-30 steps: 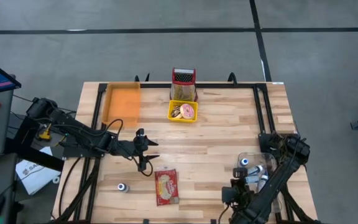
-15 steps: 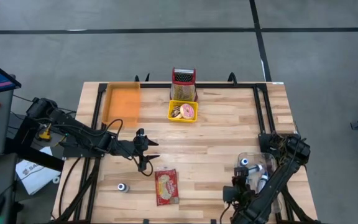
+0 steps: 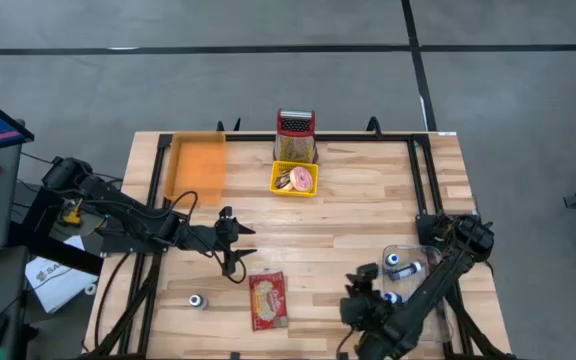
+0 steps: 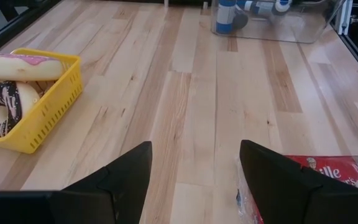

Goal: Pick & Place Food Item
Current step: Put the violet food coloring bottle into the transparent bin

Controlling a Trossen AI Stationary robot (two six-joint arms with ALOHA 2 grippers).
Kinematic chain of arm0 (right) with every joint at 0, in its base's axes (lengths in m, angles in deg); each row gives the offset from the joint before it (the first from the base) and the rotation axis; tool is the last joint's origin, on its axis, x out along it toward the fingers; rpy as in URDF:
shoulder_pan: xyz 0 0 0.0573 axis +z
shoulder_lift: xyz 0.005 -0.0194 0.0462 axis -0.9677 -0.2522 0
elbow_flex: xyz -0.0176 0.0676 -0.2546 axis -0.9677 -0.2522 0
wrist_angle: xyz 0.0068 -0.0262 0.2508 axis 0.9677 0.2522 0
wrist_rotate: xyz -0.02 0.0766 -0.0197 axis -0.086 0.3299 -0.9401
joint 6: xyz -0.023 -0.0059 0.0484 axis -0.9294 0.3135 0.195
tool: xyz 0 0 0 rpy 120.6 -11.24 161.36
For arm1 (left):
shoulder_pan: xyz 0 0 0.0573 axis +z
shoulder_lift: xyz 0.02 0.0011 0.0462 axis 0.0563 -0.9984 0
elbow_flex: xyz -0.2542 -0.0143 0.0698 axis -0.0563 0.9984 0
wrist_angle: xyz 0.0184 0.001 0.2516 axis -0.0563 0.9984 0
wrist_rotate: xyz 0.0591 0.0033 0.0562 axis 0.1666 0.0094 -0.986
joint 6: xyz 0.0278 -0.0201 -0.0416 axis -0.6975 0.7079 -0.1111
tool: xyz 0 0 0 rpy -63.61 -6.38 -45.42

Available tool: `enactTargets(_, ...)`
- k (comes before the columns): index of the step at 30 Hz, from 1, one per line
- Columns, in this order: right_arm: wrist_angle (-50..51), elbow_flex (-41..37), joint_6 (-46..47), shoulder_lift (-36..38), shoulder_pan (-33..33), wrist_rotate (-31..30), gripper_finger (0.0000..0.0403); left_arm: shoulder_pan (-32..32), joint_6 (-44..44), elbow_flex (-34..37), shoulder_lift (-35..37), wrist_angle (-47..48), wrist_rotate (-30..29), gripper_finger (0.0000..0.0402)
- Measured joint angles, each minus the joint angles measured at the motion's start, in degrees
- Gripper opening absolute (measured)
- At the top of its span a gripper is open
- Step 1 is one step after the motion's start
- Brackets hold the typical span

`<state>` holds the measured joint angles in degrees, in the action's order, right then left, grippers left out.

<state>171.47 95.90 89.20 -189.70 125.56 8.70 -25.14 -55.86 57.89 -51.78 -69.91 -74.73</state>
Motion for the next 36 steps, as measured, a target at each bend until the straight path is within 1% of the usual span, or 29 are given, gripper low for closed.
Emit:
enactTargets(4, -12.0, 0.0, -10.7, 0.0, -2.1, -0.2, 0.0155, -0.3, -0.1, 0.0, 0.0, 0.9, 0.0, 0.0239)
enactTargets(6, -16.5, 0.2, -14.6, 0.0, -2.6, -0.1, 0.0155, -1.1, -1.0, 0.0, 0.0, 1.0, -0.3, 0.0239)
enactTargets(11, -22.0, 2.9, -18.0, 0.0, -2.6, -0.1, 0.0145, -5.0, -1.4, 0.0, 0.7, 1.9, -7.1, 0.0239)
enactTargets(15, -30.0, 4.3, -24.9, 0.0, -2.2, -0.9, 0.0139, -6.5, -1.3, -0.2, 2.5, 2.6, -11.7, 0.0239)
enactTargets(18, -33.5, 4.3, -29.4, 0.0, -2.3, -1.7, 0.0137, -7.5, -1.2, -0.2, 5.0, 3.0, -13.1, 0.0239)
enactTargets(20, -33.3, 4.3, -29.7, 0.0, -2.5, -2.7, 0.0137, -8.5, -1.2, -0.2, 7.3, 3.2, -11.0, 0.0239)
enactTargets(23, -31.9, 4.3, -28.6, 0.0, -2.8, -3.1, 0.0137, -9.8, -0.7, -0.2, 11.2, 3.5, -5.6, 0.0239)
enactTargets(25, -31.7, 4.3, -28.4, 0.0, -3.2, -3.1, 0.0137, -10.4, 0.0, -0.2, 13.5, 3.7, -0.5, 0.0239)
enactTargets(27, -31.6, 4.3, -28.4, 0.0, -3.4, -3.1, 0.0137, -10.8, 2.0, -0.2, 15.3, 4.5, 6.9, 0.0239)
enactTargets(29, -31.6, 4.3, -28.4, 0.0, -3.5, -3.0, 0.0137, -11.1, 7.1, -0.2, 16.9, 8.5, 13.2, 0.0239)
enactTargets(30, -31.6, 4.3, -28.4, 0.0, -3.5, -3.0, 0.0137, -11.3, 10.6, -0.2, 17.6, 11.3, 14.6, 0.0239)
enactTargets(34, -31.4, 4.3, -28.4, 0.0, -3.6, -3.0, 0.0137, -13.0, 25.4, -0.2, 18.8, 27.3, 15.5, 0.0239)
enactTargets(36, -31.4, 4.3, -27.8, 0.4, -3.9, -2.9, 0.0136, -14.1, 31.9, -0.2, 18.8, 33.4, 16.8, 0.0239)
